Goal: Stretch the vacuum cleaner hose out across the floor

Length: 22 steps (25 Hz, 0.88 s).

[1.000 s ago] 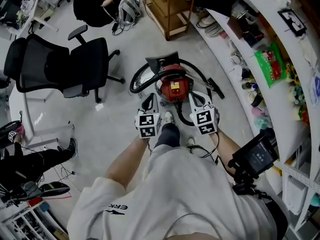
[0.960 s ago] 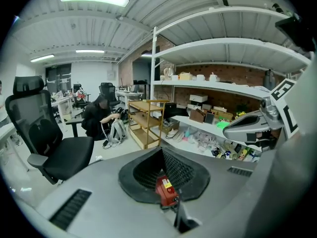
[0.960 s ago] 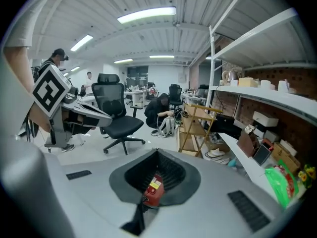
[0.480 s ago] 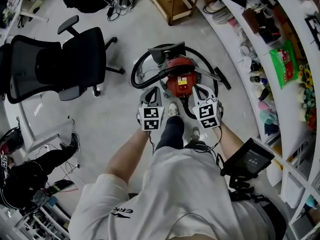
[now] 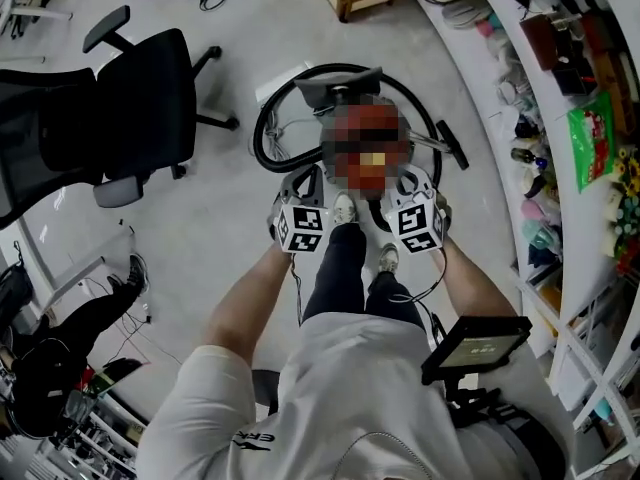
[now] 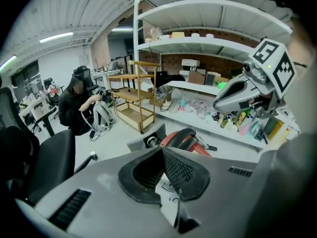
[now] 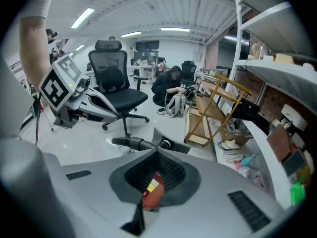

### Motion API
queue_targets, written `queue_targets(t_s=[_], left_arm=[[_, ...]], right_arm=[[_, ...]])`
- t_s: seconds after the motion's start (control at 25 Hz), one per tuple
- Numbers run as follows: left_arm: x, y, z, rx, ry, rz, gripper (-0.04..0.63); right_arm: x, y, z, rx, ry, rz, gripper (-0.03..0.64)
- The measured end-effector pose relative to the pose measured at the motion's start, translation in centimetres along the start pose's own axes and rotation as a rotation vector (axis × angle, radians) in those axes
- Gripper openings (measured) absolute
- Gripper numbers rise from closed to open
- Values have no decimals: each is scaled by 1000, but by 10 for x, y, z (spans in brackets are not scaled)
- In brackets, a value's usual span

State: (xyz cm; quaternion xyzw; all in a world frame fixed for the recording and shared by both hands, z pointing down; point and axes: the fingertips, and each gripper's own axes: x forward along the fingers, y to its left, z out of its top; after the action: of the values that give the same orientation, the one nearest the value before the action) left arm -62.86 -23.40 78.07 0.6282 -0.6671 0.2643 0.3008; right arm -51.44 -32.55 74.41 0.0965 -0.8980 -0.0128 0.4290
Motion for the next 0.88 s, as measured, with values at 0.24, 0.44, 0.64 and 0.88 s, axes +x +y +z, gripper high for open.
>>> queue_targets(t_s=[0.24, 0.44, 0.64, 0.88], left_arm=[[40, 2, -31, 137, 54, -89, 5], [61, 4, -55, 254, 95, -109, 11], [82, 4, -72, 354, 111, -174, 112], [106, -3, -98, 464, 165, -297, 241]], right_arm=[[48, 3, -15, -157, 50, 62, 3], [79, 3, -26, -289, 89, 93, 33], [110, 7, -40, -407, 168, 144, 182], [143, 5, -53, -527, 234, 194, 241]])
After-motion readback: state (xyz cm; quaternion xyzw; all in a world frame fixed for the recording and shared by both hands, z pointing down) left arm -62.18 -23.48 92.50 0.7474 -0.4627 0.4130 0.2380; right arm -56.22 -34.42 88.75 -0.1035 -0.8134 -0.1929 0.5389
